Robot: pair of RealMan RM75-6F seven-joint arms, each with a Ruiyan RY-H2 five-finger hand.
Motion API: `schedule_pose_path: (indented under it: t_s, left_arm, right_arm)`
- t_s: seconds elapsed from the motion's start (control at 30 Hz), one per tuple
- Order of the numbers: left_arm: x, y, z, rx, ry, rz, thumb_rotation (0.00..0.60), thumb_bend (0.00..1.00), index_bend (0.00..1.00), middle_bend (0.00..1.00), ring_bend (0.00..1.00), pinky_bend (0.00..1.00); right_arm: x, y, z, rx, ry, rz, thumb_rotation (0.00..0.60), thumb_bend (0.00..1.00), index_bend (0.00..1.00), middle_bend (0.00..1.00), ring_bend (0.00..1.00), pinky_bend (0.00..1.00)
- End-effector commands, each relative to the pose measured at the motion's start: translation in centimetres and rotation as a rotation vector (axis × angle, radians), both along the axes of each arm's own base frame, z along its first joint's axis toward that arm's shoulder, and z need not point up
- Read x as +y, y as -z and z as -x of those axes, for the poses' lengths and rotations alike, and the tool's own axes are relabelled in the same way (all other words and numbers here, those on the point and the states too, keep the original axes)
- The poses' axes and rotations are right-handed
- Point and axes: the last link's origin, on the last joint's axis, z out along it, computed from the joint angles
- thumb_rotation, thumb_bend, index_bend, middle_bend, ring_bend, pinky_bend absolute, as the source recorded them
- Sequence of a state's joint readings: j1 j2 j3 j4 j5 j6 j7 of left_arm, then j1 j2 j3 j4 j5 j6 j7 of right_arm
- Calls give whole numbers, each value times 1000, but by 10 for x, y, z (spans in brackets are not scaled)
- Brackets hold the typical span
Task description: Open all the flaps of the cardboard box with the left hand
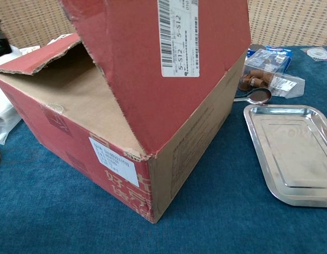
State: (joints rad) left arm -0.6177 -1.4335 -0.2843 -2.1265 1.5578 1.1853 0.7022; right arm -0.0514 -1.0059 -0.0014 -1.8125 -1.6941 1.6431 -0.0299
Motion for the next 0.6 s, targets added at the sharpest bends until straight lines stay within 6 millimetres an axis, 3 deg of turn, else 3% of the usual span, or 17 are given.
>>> schedule_pose_path:
  t_s: [0.03, 0.3, 0.6]
  left_arm:
    - [2, 5, -13, -16, 23, 8, 600, 0, 0, 0, 0, 0]
    - [6, 33, -40, -15, 29, 72, 600, 0, 0, 0, 0, 0]
    - [16, 45, -37, 48, -17, 74, 600, 0, 0, 0, 0, 0]
  right_arm:
    - [0, 0, 0, 1, 1, -1, 600, 0, 0, 0, 0, 0]
    - [-1, 1, 1, -1, 3, -5, 600, 0, 0, 0, 0, 0]
    - [-1, -1, 1, -7, 2, -6, 600, 0, 0, 0, 0, 0]
